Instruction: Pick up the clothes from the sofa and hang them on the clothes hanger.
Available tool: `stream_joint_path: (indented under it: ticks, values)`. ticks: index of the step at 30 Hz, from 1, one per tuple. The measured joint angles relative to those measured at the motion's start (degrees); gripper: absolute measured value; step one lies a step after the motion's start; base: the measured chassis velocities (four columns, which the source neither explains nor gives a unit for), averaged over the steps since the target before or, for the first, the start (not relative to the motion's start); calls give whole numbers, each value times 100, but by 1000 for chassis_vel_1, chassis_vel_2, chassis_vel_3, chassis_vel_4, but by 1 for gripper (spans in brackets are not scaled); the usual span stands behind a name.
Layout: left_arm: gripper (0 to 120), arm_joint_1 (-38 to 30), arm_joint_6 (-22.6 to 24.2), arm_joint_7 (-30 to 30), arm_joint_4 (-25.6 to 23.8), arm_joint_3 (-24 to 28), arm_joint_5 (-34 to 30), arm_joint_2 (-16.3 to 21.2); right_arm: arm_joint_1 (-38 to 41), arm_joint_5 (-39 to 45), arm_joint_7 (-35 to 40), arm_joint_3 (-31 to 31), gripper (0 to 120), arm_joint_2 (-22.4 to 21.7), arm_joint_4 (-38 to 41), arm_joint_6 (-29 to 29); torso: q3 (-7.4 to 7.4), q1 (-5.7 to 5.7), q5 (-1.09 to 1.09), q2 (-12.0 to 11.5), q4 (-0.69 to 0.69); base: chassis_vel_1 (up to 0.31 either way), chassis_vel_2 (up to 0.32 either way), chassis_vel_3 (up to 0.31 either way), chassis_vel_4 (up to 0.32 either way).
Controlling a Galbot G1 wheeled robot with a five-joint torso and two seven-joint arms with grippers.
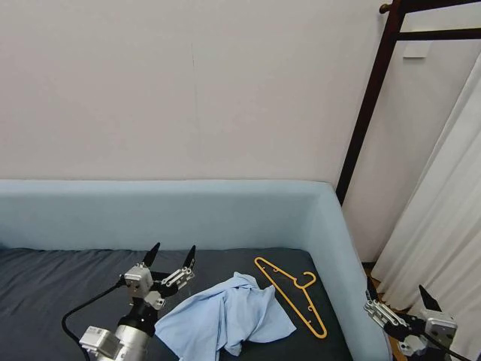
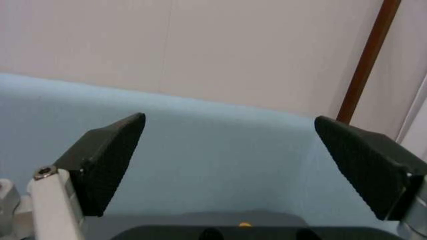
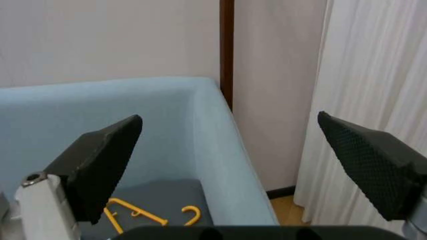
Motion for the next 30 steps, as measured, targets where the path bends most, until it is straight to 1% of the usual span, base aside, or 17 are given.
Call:
stream_joint_path:
  ticks: [3, 7, 15, 17, 20, 30]
  values:
    - [100, 57, 20, -12, 5, 25, 102, -132, 80, -157, -113, -6, 100, 58, -189, 282, 0, 0, 0, 0, 0, 0, 0, 0, 0]
    - [100, 137, 29, -11, -58, 39, 139, -265, 118, -334, -169, -39, 100, 116, -243, 419, 0, 0, 1, 0, 0, 0, 0, 0, 0]
    - [100, 161, -2, -30, -88, 37, 191, -367, 157, -369, -178, -119, 100, 82, -229, 443, 0, 0, 0, 0, -1, 0, 0, 0, 0]
    - [100, 153, -23, -19, -12, 41, 234, -400, 178, -348, -148, -130, 100, 32, -259, 443, 0, 0, 0, 0, -1, 0, 0, 0, 0]
    - [100, 153, -59, 10, 146, 36, 290, -434, 237, -346, -119, -185, 100, -23, -342, 441, 0, 0, -1, 0, -1, 0, 0, 0, 0]
    - [100, 178, -79, 49, 135, -1, 338, -490, 410, -365, -108, -351, 100, -137, -655, 441, 0, 0, 0, 0, -1, 0, 0, 0, 0]
